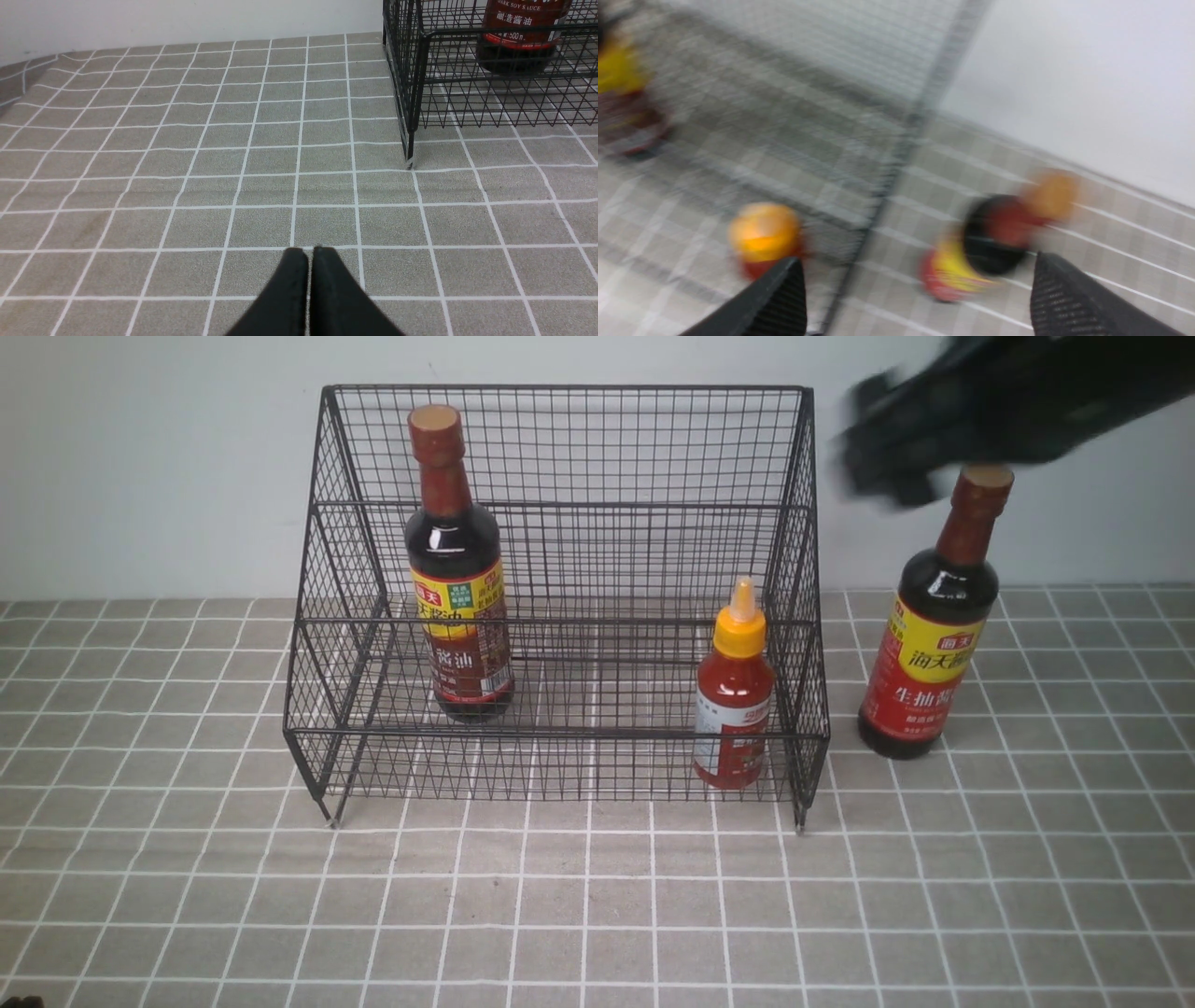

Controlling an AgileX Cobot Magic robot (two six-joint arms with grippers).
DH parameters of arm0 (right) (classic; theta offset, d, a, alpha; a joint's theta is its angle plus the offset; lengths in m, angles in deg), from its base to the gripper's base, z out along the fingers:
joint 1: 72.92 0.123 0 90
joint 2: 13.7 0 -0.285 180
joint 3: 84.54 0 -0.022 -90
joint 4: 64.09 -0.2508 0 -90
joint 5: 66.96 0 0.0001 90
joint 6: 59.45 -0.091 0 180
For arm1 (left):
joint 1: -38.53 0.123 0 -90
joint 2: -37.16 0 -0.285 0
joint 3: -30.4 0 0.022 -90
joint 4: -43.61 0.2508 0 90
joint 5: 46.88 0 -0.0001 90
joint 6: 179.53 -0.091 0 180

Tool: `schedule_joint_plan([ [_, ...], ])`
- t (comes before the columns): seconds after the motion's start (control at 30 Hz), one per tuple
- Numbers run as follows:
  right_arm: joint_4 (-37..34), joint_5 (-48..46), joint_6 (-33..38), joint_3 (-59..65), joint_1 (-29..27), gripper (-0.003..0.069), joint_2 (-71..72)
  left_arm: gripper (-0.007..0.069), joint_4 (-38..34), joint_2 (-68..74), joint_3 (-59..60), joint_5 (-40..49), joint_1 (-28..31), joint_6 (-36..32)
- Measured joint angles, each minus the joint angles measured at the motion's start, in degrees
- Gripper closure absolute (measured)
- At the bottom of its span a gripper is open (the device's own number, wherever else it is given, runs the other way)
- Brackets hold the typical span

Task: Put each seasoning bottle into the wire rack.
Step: Use the right arm to grab the condiment bottle closest to it

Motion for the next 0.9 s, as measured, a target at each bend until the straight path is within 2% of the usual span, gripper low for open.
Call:
schedule_joint_plan([
  [0.13, 5.1, -0.9, -5.7, 0.5, -4.1, 0.0069, 1.3, 0.0631, 0.0, 0.0, 0.0, 0.0, 0.0, 0.0],
  [0.3, 3.5, 4.4, -8.1, 6.2, -9.6, 0.0069, 0.8, 0.0631, 0.0, 0.0, 0.0, 0.0, 0.0, 0.0],
  [0.37, 1.2, 9.3, -8.4, 9.3, -11.3, 0.0069, 0.5, 0.0631, 0.0, 0.0, 0.0, 0.0, 0.0, 0.0],
  [0.6, 0.6, 24.9, -9.8, 13.6, -12.2, 0.0069, -0.5, 0.0631, 0.0, 0.0, 0.0, 0.0, 0.0, 0.0],
  [0.77, 4.4, 27.1, -14.6, 13.6, -13.6, 0.0069, -3.7, 0.0631, 0.0, 0.0, 0.0, 0.0, 0.0, 0.0],
  [0.9, 4.8, 26.8, -15.4, 13.6, -13.7, 0.0069, -7.0, 0.0631, 0.0, 0.0, 0.0, 0.0, 0.0, 0.0],
])
